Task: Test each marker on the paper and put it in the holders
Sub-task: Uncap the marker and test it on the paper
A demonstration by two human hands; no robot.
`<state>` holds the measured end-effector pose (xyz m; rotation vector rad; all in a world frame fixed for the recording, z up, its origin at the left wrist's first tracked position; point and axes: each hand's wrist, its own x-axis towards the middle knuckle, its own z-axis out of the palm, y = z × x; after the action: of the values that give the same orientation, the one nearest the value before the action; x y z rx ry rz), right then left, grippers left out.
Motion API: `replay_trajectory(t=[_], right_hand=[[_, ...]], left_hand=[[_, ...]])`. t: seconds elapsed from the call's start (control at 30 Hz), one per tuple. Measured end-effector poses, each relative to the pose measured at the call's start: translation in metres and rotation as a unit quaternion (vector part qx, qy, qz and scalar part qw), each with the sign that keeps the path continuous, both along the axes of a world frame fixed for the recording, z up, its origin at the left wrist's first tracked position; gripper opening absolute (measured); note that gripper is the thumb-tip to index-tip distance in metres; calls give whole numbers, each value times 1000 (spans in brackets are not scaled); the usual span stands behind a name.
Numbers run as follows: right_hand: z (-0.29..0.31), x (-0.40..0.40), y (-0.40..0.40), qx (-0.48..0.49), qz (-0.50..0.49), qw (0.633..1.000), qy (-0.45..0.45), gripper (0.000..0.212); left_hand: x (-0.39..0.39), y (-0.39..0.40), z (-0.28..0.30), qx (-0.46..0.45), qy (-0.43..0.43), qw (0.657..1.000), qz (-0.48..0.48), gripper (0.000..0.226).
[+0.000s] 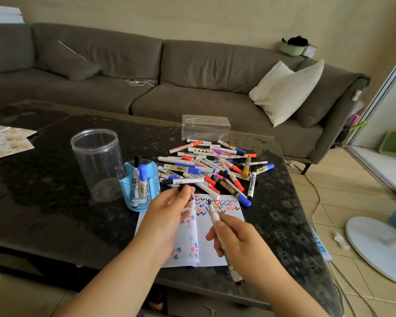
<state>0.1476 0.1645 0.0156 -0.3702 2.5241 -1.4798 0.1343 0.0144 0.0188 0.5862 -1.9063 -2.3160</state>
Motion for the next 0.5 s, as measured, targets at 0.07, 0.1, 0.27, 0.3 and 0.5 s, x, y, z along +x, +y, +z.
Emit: replay_trajectory(t=[0.07,0.1,0.27,0.3,0.5], right_hand=[[0,-4,0,-78,-5,995,-57,22],[-1,-7,1,-116,-11,990,-74,27],[-2,-22,6,-301,-64,934,-179,23],[-5,-27,6,-355,-69,907,-217,26],[-27,-48,8,-364,-73,905,-209,14]], left_hand=[[1,-4,-6,-61,-27,998,18,29],[1,-6,-8,-83,-35,996,17,25],[2,-14,-20,-162,-22,986,-25,15],[0,-16,-25,-180,-18,983,-28,18],[-11,-23,-51,-272,-12,960,-64,7]])
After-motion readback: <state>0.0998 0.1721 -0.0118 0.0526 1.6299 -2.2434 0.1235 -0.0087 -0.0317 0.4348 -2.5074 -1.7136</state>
